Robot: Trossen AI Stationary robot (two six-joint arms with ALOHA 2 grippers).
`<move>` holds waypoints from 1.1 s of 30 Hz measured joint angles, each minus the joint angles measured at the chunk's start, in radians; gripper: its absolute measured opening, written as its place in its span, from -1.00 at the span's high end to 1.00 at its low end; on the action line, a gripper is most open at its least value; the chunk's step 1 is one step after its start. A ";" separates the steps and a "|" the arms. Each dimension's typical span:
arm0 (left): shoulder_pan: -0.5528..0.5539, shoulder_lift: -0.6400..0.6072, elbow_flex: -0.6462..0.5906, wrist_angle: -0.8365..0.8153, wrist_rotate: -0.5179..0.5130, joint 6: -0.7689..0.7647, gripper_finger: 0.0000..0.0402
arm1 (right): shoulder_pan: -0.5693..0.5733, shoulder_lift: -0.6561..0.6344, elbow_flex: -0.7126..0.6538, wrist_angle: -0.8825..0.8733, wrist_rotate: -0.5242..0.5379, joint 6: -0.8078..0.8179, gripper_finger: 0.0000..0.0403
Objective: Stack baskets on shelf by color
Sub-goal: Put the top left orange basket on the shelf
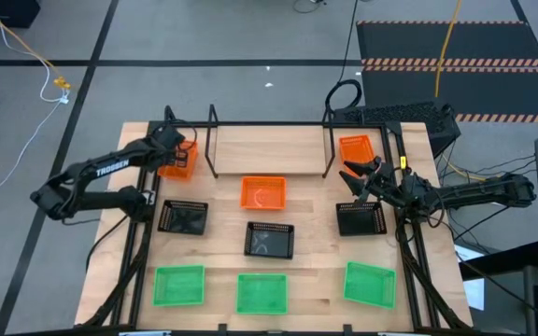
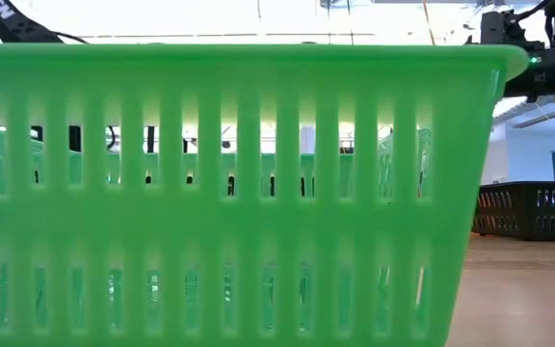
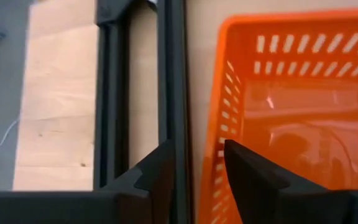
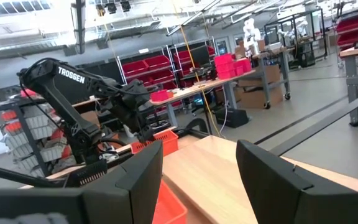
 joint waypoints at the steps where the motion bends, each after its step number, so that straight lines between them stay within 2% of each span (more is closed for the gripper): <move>1: 0.008 0.008 0.000 0.003 0.016 0.012 0.36 | 0.000 0.000 0.000 0.000 0.000 0.000 0.01; 6: 0.032 0.026 0.000 0.003 0.072 0.055 0.62 | 0.000 0.000 0.000 0.000 0.000 0.000 0.01; 11: 0.035 0.024 0.000 0.008 0.086 0.061 0.94 | 0.000 0.000 0.000 -0.017 0.000 0.005 0.01; 20: 0.033 -0.019 0.035 0.003 0.084 0.040 0.96 | 0.000 0.000 0.000 -0.037 -0.002 0.027 0.01; 25: 0.009 -0.132 0.124 -0.068 0.075 0.010 0.96 | 0.000 0.000 0.000 -0.049 -0.029 0.049 0.01; 29: -0.030 -0.229 0.207 -0.134 0.021 -0.004 0.97 | 0.000 0.000 0.000 -0.060 -0.031 0.053 0.01; 33: -0.078 -0.316 0.260 -0.132 -0.008 0.011 0.96 | 0.000 0.000 0.000 -0.070 -0.031 0.053 0.01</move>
